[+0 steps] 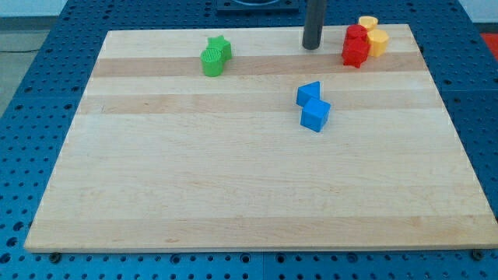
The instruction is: Place the green star horizontally to the left of the green circle
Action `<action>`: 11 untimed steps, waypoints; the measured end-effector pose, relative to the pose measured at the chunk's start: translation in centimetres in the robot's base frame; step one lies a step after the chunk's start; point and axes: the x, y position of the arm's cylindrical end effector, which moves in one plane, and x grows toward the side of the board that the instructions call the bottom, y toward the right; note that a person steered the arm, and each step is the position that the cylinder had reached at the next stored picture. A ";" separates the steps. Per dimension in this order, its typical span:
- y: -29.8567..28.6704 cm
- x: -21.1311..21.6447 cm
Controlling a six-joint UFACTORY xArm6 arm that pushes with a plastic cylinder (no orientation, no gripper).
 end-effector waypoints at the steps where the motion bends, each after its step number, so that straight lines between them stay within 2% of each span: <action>1: -2.7 0.7; 3: -10.6 0.9; 7: -22.1 0.9; 11: -30.8 0.0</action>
